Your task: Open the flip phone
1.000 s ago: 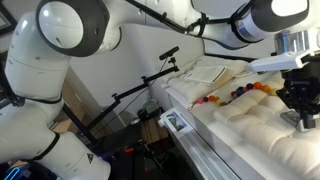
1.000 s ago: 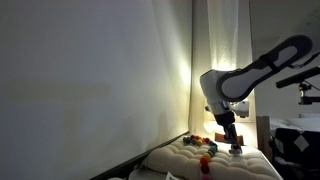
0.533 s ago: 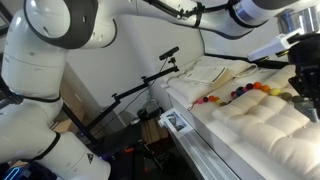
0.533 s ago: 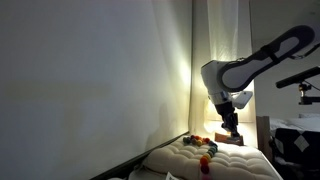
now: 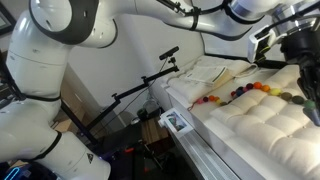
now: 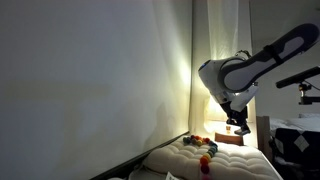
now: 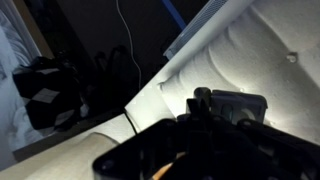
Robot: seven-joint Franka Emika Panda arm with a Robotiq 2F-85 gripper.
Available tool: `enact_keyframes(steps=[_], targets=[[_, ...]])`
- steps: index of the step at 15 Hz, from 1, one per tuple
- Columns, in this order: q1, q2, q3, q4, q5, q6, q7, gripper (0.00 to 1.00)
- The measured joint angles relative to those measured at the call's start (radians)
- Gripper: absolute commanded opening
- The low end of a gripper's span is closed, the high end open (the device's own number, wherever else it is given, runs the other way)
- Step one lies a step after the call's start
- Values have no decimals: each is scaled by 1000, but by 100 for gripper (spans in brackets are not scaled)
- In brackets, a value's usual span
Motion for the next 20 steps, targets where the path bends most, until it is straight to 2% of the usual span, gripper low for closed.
enact_keyframes(steps=[6,9,11,16,20], targets=[[27,36,-15,38,-89,-285,133,0],[27,85,-11,86,-121,-419,119,0],[24,129,-1,116,-148,-478,46,0],[13,245,29,211,-188,-507,-123,0],[24,311,53,291,-202,-507,-182,0]])
